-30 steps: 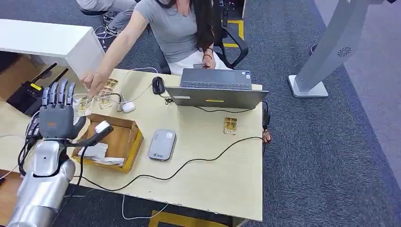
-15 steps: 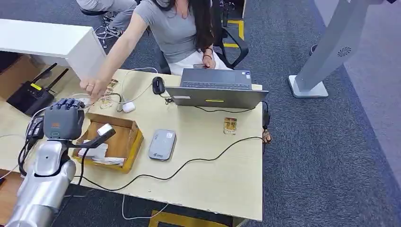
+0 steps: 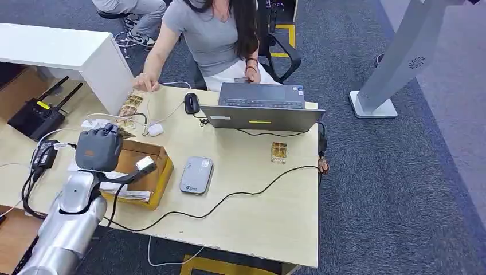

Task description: Pass the card to the sensor for recognition and then transmit it.

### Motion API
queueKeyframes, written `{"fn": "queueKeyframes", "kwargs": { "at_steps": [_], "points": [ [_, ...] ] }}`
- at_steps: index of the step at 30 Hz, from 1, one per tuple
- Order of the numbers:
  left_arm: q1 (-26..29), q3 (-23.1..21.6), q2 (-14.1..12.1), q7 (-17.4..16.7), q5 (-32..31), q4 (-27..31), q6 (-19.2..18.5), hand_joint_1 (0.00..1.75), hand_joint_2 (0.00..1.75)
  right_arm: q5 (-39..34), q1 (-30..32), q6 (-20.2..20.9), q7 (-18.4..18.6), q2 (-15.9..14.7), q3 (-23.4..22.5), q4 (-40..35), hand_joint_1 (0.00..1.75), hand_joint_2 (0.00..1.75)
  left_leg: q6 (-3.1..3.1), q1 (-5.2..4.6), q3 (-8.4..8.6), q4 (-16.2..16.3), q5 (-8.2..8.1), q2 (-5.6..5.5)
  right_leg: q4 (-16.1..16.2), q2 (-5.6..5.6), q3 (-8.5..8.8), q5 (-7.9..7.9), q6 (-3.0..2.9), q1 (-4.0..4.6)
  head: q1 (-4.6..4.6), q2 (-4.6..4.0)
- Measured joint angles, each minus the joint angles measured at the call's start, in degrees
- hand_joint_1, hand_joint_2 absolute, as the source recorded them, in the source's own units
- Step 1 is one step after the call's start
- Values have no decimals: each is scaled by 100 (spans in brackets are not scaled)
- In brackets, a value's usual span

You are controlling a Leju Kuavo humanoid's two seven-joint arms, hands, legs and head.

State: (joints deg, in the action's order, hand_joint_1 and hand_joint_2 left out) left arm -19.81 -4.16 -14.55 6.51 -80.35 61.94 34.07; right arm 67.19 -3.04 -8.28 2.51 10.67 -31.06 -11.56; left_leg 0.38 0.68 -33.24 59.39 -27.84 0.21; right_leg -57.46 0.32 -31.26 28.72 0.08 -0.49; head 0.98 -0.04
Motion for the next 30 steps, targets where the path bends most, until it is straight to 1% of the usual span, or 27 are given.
{"fn": "queueKeyframes", "kwargs": {
  "at_steps": [5,6,10,13,16,20,26,28,30],
  "points": [
    [-2,-319,216,-46,-112,199,-201,175,175,0,-3,0,0,2,0,0,0,175,0,-1,2,3,0,5,1,3,-4,-4,-4,0,2,0],
    [-11,-405,300,-64,-166,271,-269,175,175,-2,-3,0,-2,2,-2,0,0,175,0,-1,2,4,0,5,1,2,-5,-5,-3,0,0,0],
    [-82,-948,574,-227,-299,598,-504,175,175,-2,-21,-2,-9,7,-7,0,0,175,1,-1,0,3,1,0,1,-1,1,-7,-1,0,-2,0],
    [-135,-1245,706,-343,-330,728,-751,175,175,-18,-22,-4,-9,13,-15,-2,0,175,1,-1,2,3,1,13,1,12,-2,-8,-1,0,-2,0],
    [-155,-1465,780,-402,-341,758,-903,175,175,-22,-24,-4,-4,13,-22,-2,0,175,1,0,2,3,1,12,1,10,-3,-8,-1,0,2,0],
    [-161,-1598,837,-439,-343,761,-1027,175,175,-24,-24,-2,2,15,-26,-2,0,175,0,1,3,3,1,12,1,11,-4,-8,-2,3,0,0],
    [-160,-1742,872,-558,-367,706,-1329,175,175,-20,-24,4,4,15,-28,-2,0,175,0,3,2,2,1,12,1,11,-5,-8,-2,6,0,0],
    [-189,-1787,894,-686,-406,632,-1673,175,175,-20,-25,4,13,17,-31,-2,0,175,0,2,1,2,1,12,1,11,-4,-8,-2,6,0,0],
    [-233,-1825,916,-754,-420,478,-1937,175,175,-20,-25,7,28,17,-33,-2,0,175,0,2,1,2,1,12,1,11,-4,-8,-1,6,0,0]
  ]
}}
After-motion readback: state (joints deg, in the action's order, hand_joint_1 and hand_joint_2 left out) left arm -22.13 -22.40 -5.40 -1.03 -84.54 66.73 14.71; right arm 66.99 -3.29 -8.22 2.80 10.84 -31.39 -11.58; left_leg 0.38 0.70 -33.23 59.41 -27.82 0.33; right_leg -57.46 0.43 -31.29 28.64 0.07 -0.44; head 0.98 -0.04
